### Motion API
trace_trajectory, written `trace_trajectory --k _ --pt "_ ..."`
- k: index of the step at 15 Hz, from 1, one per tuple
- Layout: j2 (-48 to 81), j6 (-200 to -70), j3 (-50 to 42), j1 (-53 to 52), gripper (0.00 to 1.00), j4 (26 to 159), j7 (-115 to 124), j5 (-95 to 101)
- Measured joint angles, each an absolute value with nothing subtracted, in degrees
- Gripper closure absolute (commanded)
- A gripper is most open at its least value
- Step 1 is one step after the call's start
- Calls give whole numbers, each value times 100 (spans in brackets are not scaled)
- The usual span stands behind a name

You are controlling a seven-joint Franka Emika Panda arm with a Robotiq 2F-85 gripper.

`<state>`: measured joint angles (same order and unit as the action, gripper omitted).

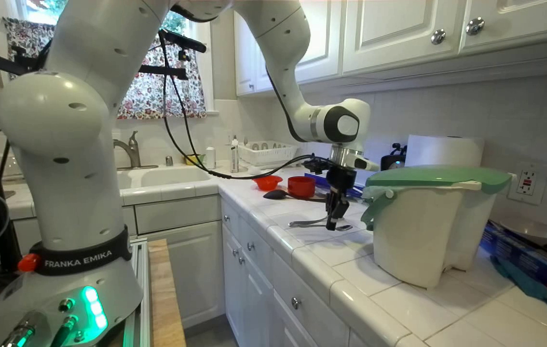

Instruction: Use the spoon to close the lid of the bin

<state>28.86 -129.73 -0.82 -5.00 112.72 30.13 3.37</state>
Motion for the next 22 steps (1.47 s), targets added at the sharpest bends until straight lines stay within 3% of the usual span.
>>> trace_trajectory --k 22 --pt "3046 -12996 -163 -465 96 11252 2338 -22"
